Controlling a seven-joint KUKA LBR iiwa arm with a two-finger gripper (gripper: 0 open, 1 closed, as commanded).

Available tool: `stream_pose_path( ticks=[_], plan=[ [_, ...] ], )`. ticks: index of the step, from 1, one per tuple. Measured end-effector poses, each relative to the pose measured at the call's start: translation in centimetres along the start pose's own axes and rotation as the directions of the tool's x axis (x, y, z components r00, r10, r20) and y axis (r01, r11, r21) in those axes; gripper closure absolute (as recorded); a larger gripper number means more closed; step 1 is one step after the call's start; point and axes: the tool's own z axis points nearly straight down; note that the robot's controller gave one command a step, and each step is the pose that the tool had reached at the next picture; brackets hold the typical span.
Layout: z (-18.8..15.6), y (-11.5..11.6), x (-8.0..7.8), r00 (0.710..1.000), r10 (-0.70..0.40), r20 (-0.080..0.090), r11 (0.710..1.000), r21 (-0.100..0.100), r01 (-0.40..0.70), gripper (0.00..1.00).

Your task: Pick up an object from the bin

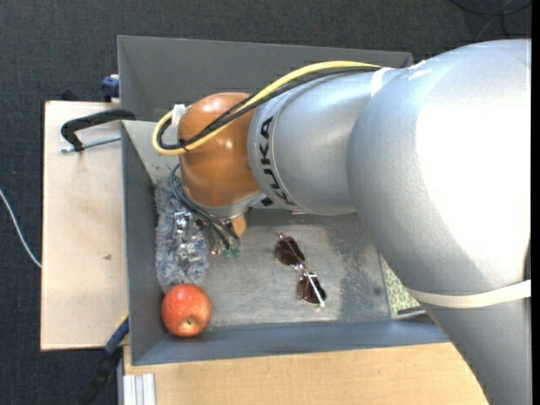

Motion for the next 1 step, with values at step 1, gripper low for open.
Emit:
stream_pose_path(
  ticks=[1],
  plan=[
    [-1.0, 0.21, 0.82, 0.991, -0.135, 0.015, 0.991, 0.007, 0.135, 1.0]
  ],
)
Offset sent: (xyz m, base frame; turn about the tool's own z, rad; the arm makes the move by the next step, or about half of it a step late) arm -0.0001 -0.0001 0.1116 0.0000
